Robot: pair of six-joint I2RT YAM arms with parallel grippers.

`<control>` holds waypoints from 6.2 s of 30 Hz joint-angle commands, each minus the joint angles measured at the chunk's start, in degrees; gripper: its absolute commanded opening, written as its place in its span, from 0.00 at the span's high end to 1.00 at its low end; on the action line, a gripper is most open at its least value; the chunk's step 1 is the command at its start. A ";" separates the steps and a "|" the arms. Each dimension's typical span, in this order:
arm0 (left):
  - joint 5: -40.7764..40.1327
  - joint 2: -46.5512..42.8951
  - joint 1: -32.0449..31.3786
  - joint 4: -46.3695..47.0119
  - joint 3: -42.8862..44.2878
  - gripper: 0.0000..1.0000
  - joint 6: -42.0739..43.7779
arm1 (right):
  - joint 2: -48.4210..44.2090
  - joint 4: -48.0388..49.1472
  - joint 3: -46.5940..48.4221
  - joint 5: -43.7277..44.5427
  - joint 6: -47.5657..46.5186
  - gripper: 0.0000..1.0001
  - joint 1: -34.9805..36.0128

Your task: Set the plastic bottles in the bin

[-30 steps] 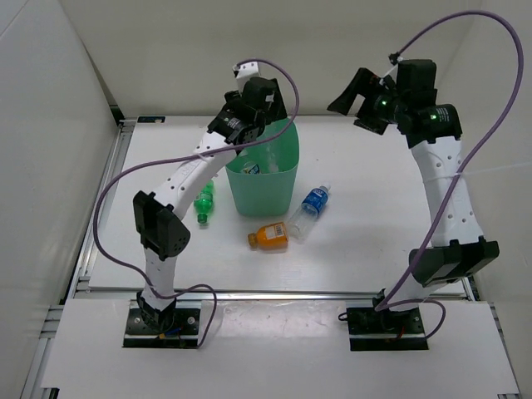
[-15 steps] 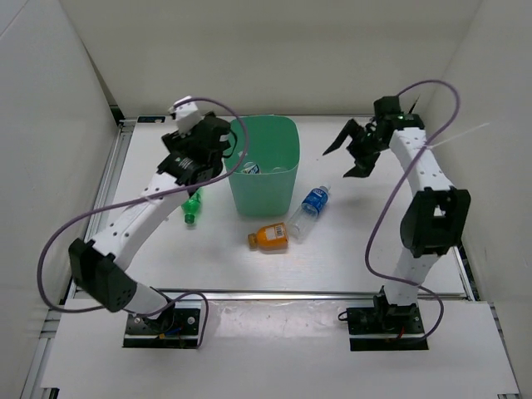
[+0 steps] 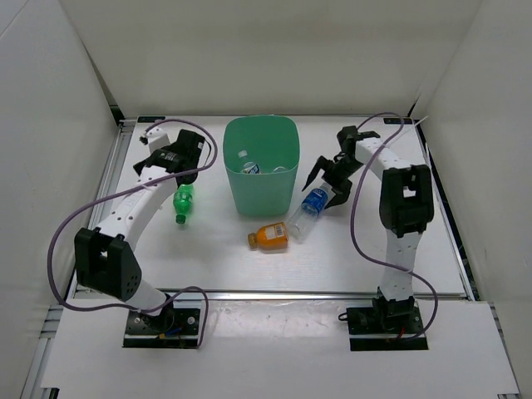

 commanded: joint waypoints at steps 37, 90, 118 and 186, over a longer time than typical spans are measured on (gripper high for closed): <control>7.65 1.32 7.84 -3.37 -3.09 0.00 -4.47 | -11.27 11.76 40.73 -1.04 -7.61 0.24 11.47; 23.14 17.77 8.99 7.99 5.77 0.90 2.14 | -26.21 5.96 29.91 4.93 -11.04 0.00 6.91; 18.05 8.46 -22.13 11.59 33.66 0.00 11.64 | -30.07 4.73 18.50 2.21 -5.50 0.00 0.14; 5.90 -34.18 1.34 -7.05 -14.70 0.00 4.51 | -8.01 11.93 -7.27 40.88 -33.10 0.00 51.38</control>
